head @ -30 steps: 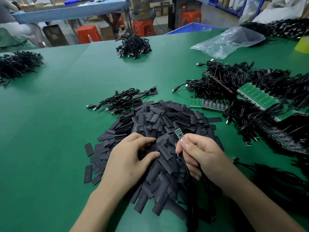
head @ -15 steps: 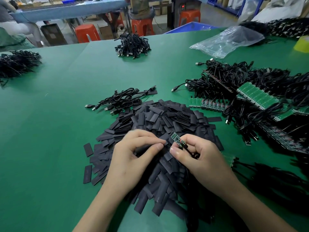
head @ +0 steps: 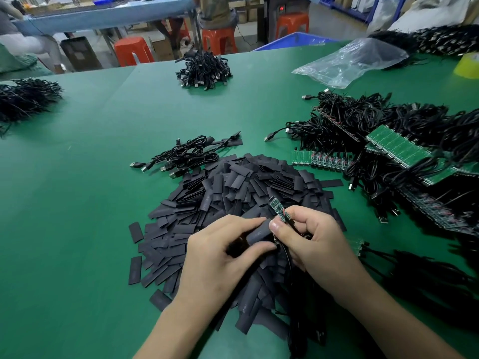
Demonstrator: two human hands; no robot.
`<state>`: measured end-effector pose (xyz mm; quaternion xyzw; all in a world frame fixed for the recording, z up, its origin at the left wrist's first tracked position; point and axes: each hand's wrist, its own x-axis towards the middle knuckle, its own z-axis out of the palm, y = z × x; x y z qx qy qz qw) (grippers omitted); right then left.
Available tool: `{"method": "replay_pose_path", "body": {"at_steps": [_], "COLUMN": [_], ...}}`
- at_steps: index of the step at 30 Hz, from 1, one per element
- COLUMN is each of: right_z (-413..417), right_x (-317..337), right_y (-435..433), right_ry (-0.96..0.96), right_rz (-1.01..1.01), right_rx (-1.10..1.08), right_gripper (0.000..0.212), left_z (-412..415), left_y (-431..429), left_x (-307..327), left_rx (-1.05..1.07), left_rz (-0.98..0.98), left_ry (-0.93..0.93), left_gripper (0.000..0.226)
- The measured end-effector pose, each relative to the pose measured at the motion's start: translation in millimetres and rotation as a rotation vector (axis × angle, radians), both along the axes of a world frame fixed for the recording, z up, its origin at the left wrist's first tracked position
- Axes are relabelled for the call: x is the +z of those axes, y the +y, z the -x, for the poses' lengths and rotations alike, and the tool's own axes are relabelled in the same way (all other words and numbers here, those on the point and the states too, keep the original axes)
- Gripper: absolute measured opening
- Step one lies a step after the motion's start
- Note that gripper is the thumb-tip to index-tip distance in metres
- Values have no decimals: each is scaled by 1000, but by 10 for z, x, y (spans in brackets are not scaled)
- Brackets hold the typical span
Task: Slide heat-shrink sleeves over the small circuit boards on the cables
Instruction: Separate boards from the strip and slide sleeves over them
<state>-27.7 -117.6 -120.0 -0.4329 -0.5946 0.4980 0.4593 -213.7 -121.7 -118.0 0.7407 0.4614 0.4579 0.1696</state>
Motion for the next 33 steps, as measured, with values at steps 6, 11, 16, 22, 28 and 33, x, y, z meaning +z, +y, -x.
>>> {"method": "replay_pose_path", "body": {"at_steps": [6, 11, 16, 22, 28, 33], "right_z": [32, -11, -28, -17, -42, -30], "right_x": [44, 98, 114, 137, 159, 124], "right_y": [-15, -7, -6, -26, -4, -11], "right_ry": [-51, -223, -313, -365, -408, -460], "right_rz": [35, -67, -103, -126, -144, -157], "right_rx": [-46, -39, -29, -8, 39, 69], "right_gripper": [42, 44, 44, 44, 46, 45], "left_z": [43, 85, 92, 111, 207, 235], "left_y": [31, 57, 74, 82, 133, 148], "left_x": [8, -4, -27, -49, -40, -64], "left_rx": [67, 76, 50, 45, -9, -20], "left_rz": [45, 130, 143, 122, 54, 61], "left_ry": [-89, -163, -182, -165, -10, 38], "left_gripper": [27, 23, 20, 19, 21, 22]}}
